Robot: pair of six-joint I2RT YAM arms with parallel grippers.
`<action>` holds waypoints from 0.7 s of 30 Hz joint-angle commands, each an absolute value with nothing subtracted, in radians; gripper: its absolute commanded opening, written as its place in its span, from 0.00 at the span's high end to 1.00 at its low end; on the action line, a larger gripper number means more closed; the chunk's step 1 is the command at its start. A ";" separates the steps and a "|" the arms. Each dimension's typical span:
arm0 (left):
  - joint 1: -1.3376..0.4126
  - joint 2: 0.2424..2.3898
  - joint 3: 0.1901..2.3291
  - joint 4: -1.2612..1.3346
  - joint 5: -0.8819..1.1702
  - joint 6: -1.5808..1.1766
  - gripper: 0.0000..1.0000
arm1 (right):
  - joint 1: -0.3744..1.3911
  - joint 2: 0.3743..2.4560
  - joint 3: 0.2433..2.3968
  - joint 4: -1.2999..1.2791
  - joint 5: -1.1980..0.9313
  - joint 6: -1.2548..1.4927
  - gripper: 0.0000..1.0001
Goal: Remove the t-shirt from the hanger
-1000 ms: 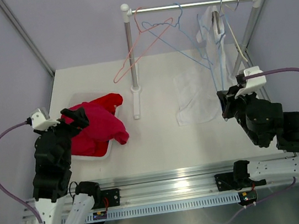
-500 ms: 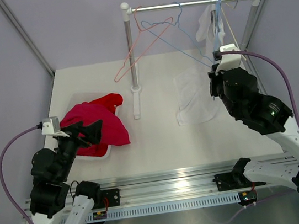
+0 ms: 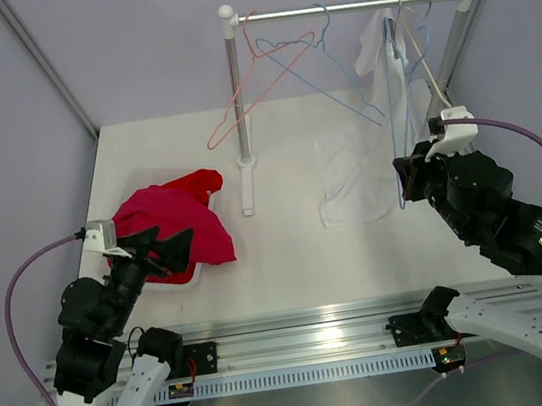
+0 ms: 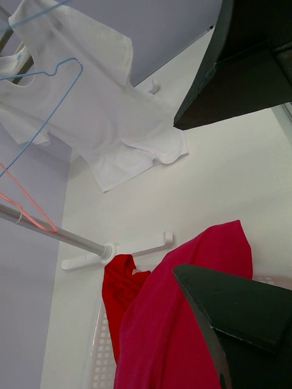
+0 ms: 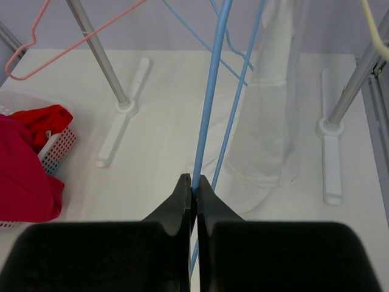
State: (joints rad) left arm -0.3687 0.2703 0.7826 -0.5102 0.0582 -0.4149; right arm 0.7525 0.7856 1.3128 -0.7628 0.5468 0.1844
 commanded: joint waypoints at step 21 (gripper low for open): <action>-0.390 0.224 0.730 -0.500 0.089 -0.373 0.01 | 0.667 0.956 1.286 -0.922 0.531 0.143 1.00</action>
